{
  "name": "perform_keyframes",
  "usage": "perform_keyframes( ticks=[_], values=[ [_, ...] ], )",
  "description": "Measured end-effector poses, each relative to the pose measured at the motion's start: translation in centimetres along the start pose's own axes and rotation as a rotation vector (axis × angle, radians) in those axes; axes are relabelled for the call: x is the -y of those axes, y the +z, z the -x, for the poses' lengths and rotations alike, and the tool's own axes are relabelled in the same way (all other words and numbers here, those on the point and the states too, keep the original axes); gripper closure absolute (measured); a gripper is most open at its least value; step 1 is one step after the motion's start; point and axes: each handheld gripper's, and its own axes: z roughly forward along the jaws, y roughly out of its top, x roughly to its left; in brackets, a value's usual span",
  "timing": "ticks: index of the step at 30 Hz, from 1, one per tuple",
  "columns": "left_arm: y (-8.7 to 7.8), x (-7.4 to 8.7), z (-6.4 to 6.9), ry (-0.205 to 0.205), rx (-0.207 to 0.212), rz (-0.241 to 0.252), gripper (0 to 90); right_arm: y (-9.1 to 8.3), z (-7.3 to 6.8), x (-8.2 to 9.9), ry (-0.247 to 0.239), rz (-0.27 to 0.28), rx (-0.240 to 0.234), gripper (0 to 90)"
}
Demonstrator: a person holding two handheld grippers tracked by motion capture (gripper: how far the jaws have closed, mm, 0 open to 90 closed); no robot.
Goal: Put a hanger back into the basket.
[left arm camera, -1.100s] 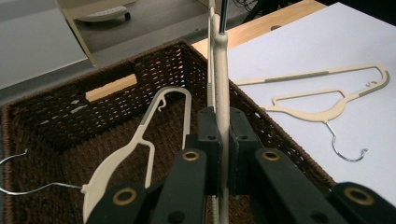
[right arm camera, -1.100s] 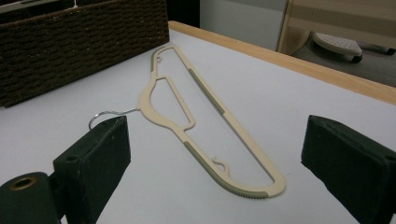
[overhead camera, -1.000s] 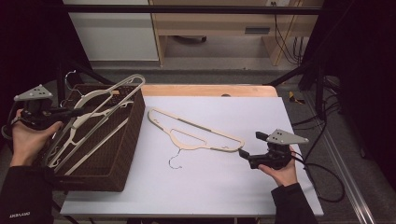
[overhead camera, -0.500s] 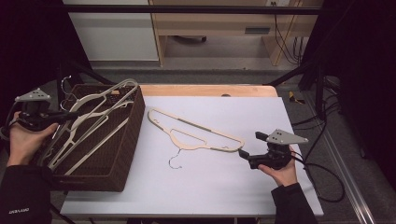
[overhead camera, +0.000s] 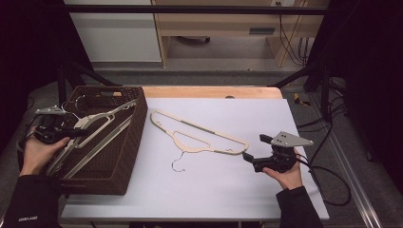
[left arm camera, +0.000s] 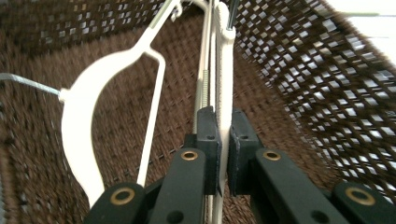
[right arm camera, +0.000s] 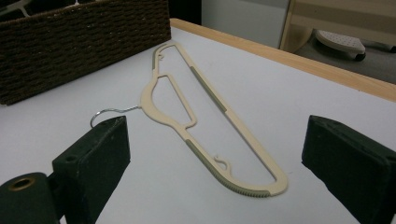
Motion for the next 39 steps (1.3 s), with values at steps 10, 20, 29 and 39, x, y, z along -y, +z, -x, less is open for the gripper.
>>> perform_keyframes(
  ticks=[10, 20, 29, 39],
  values=[
    [-1.2, 1.7, -0.4, -0.097, -0.170, 0.039, 71.1, 0.1, 0.0, 0.0, 0.005, -0.002, 0.000, 7.8],
    [-4.3, 2.3, 2.6, -0.073, -0.201, 0.250, 44.0, 0.1, 0.0, 0.0, 0.014, 0.004, 0.004, 7.7],
    [-3.3, 1.6, 8.5, -0.008, -0.074, 0.394, 23.7, 0.3, 0.0, 0.0, 0.004, 0.000, 0.007, 7.3],
    [-1.6, 0.9, 14.6, 0.055, 0.021, 0.453, 7.5, 1.0, -0.2, 0.2, -0.004, -0.009, 0.007, 7.6]
  ],
)
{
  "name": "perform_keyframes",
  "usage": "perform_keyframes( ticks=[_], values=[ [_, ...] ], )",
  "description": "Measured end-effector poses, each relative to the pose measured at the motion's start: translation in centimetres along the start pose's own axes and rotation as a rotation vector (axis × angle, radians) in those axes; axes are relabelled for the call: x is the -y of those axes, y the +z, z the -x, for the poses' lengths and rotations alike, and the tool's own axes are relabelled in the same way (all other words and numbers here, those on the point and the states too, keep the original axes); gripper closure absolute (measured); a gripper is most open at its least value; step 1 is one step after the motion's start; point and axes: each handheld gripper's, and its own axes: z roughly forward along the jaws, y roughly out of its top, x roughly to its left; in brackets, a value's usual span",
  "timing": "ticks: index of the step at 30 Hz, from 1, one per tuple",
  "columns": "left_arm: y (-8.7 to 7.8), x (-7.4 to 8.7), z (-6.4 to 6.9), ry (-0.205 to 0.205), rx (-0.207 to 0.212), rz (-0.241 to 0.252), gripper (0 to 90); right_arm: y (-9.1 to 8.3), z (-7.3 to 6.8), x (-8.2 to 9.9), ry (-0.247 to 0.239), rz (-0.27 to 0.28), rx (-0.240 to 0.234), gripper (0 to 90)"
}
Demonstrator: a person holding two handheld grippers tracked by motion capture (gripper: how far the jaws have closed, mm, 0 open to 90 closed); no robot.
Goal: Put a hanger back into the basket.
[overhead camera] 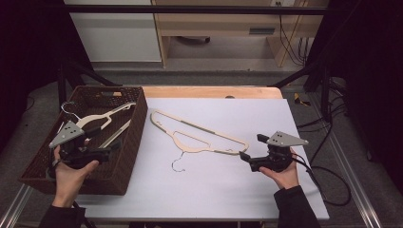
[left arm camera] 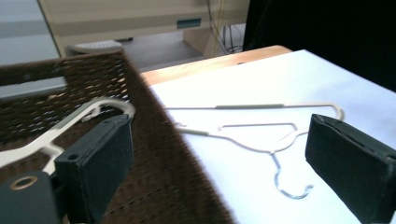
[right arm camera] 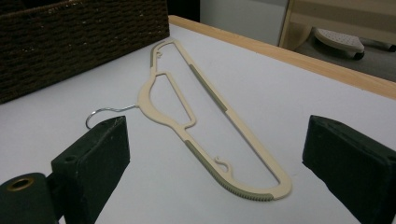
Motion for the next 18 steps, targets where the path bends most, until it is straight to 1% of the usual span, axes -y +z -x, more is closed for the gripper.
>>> perform_keyframes(
  ticks=[3, 4, 5, 6, 9, 11, 12, 13, 15, 18],
  values=[
    [0.5, 0.2, 1.4, 0.010, 0.029, -0.007, 7.6, 0.7, -0.1, 0.1, -0.004, -0.005, 0.008, 8.8],
    [0.8, 0.3, 1.9, 0.021, 0.044, -0.016, 7.7, 0.9, -0.1, 0.1, -0.008, -0.004, 0.009, 9.1],
    [1.0, 0.4, 2.2, 0.023, 0.056, -0.017, 7.7, 0.9, -0.1, 0.1, -0.008, -0.004, 0.009, 9.1],
    [1.3, 0.5, 2.7, 0.029, 0.074, -0.024, 7.8, 1.1, -0.2, 0.1, -0.008, -0.005, 0.010, 9.3],
    [2.2, 0.8, 3.9, 0.058, 0.097, -0.044, 8.3, 1.8, -0.2, 0.2, -0.001, -0.015, 0.005, 10.1],
    [2.7, 1.0, 4.4, 0.059, 0.107, -0.049, 8.4, 2.2, -0.2, 0.2, -0.008, -0.024, 0.004, 10.8],
    [3.0, 1.1, 4.7, 0.055, 0.125, -0.055, 8.8, 2.4, -0.3, 0.2, -0.007, -0.029, 0.008, 11.4],
    [3.3, 1.2, 4.9, 0.055, 0.137, -0.063, 9.0, 3.0, -0.4, 0.2, -0.019, -0.046, 0.005, 11.6],
    [3.8, 1.5, 5.5, 0.054, 0.149, -0.073, 9.4, 3.4, -0.5, 0.1, -0.027, -0.055, 0.000, 11.7],
    [4.4, 1.8, 6.2, 0.066, 0.170, -0.083, 9.8, 4.4, -0.6, 0.0, -0.046, -0.065, -0.011, 11.9]
  ],
)
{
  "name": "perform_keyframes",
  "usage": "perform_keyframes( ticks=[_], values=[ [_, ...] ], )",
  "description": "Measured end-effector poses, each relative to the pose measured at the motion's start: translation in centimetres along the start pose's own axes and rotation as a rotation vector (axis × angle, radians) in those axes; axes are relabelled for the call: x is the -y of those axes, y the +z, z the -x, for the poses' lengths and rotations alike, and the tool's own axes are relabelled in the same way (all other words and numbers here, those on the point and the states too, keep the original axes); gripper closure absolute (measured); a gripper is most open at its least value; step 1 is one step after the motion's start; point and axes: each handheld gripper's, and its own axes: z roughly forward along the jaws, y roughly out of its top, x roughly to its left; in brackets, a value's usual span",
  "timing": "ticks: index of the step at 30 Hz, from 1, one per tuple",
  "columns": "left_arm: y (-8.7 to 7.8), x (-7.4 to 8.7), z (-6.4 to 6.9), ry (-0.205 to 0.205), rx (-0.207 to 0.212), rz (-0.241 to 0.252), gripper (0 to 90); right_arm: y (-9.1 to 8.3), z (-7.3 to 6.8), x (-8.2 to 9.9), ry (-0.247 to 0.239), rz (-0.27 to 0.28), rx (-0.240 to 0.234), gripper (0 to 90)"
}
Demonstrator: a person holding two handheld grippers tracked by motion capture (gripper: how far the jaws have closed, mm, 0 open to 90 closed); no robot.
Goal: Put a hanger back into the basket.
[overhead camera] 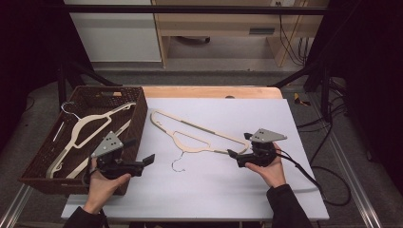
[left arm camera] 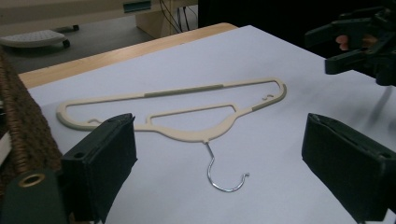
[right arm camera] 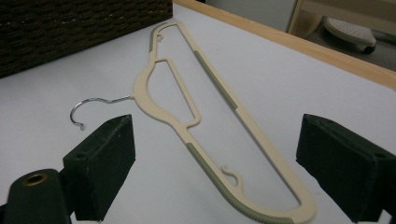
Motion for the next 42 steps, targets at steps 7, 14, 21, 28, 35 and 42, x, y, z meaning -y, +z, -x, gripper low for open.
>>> perform_keyframes(
  ticks=[7, 14, 21, 28, 35, 42],
  values=[
    [1.2, 0.6, 0.6, 0.001, 0.032, -0.030, 9.0, 2.8, -0.4, -0.2, -0.006, -0.062, -0.016, 15.8],
    [2.0, 0.9, 1.4, 0.024, 0.048, -0.048, 8.8, 5.8, -0.4, 0.1, -0.012, -0.147, -0.024, 22.7],
    [2.8, 1.3, 1.9, 0.032, 0.064, -0.067, 8.7, 8.5, -0.2, 1.2, -0.024, -0.240, -0.016, 35.8],
    [3.3, 1.6, 2.1, 0.039, 0.078, -0.085, 8.5, 9.9, 0.2, 2.1, -0.038, -0.311, -0.039, 49.1],
    [3.2, 1.7, 1.9, 0.026, 0.076, -0.075, 9.4, 9.6, 0.0, 2.0, -0.018, -0.328, -0.040, 68.3],
    [3.2, 1.8, 1.9, 0.025, 0.073, -0.083, 9.5, 9.3, -0.4, 2.0, -0.027, -0.336, -0.051, 73.9]
  ],
)
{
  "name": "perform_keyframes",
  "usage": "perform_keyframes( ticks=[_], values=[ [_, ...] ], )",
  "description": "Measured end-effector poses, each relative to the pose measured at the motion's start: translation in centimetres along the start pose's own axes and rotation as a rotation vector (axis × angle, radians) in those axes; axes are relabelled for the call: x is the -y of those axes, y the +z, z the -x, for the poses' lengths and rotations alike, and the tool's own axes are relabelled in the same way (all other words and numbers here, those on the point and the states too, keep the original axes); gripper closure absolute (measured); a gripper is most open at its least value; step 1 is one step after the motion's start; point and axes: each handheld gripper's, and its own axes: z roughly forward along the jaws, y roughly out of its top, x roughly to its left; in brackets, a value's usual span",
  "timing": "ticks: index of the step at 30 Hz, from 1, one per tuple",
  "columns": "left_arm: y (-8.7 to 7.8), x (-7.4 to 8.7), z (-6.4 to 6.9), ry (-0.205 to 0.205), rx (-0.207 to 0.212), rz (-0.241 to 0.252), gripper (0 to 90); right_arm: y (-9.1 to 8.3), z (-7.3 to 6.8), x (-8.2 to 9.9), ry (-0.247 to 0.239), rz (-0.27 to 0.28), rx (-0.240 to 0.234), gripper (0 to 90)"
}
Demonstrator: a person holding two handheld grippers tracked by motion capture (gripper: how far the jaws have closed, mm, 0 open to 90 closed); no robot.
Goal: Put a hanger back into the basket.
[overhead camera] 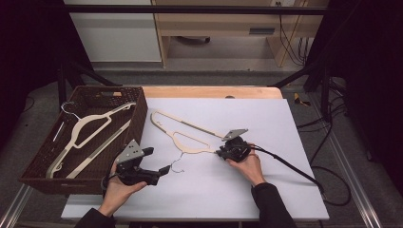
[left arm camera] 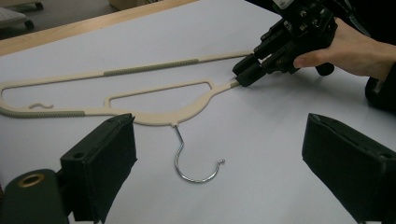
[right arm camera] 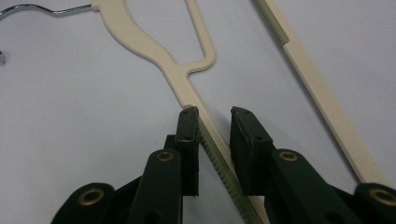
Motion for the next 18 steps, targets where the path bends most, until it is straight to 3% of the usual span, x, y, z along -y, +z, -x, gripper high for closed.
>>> perform_keyframes(
  ticks=[6, 12, 16, 18],
  values=[
    [0.0, 0.1, 0.0, 0.001, -0.002, -0.004, 9.7, -0.6, -0.7, 0.2, -0.034, -0.021, -0.040, 76.6],
    [0.1, 0.2, 0.1, 0.005, -0.005, -0.015, 9.8, -1.1, -1.6, 0.6, -0.036, -0.034, -0.082, 77.6],
    [0.2, 0.2, 0.1, 0.010, -0.004, -0.021, 9.8, -1.5, -2.5, 0.8, 0.006, -0.052, -0.088, 78.2],
    [0.1, 0.2, 0.1, 0.007, -0.004, -0.017, 9.8, -1.5, -2.5, 1.0, -0.034, -0.043, -0.097, 78.1]
  ],
)
